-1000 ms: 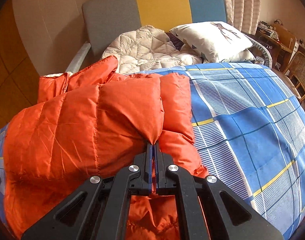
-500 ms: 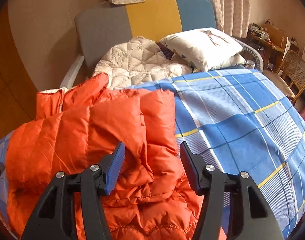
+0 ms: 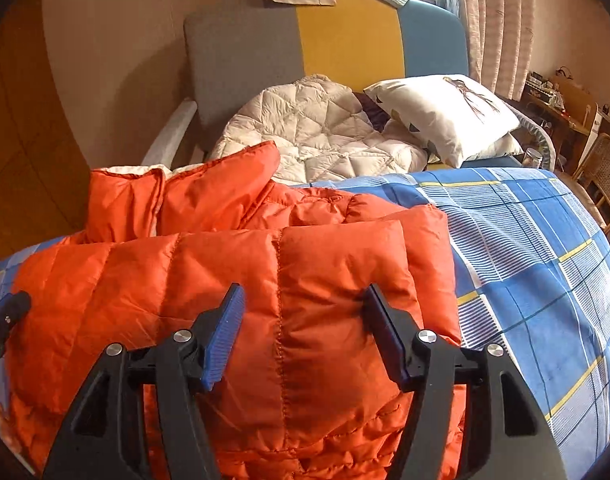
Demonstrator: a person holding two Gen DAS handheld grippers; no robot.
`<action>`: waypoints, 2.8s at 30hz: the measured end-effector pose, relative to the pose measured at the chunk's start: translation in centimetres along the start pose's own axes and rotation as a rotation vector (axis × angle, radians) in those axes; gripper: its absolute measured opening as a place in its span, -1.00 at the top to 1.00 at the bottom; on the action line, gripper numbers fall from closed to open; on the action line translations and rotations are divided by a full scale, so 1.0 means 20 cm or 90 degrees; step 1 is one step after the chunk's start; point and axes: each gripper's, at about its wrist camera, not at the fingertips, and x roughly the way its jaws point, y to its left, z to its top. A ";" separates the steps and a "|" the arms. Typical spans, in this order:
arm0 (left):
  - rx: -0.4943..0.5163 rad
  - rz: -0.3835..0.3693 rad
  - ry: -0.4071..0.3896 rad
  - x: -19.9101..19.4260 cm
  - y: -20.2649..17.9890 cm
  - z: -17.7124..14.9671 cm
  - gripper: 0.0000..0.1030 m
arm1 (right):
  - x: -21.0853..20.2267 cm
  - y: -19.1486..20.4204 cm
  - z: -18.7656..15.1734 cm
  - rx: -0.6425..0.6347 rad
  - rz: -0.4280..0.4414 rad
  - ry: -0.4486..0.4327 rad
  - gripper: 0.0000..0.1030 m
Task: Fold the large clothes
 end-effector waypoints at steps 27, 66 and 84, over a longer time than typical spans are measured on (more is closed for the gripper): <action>0.005 -0.034 -0.019 -0.05 -0.10 -0.09 -0.24 | 0.05 0.01 -0.07 -0.042 0.003 0.012 -0.45; 0.011 -0.030 -0.060 -0.60 -0.10 -0.47 -0.44 | -0.28 -0.12 -0.39 -0.087 0.069 0.099 -0.68; 0.006 -0.016 -0.024 -0.81 0.06 -0.83 -0.48 | -0.51 -0.37 -0.73 -0.138 0.052 0.127 -0.68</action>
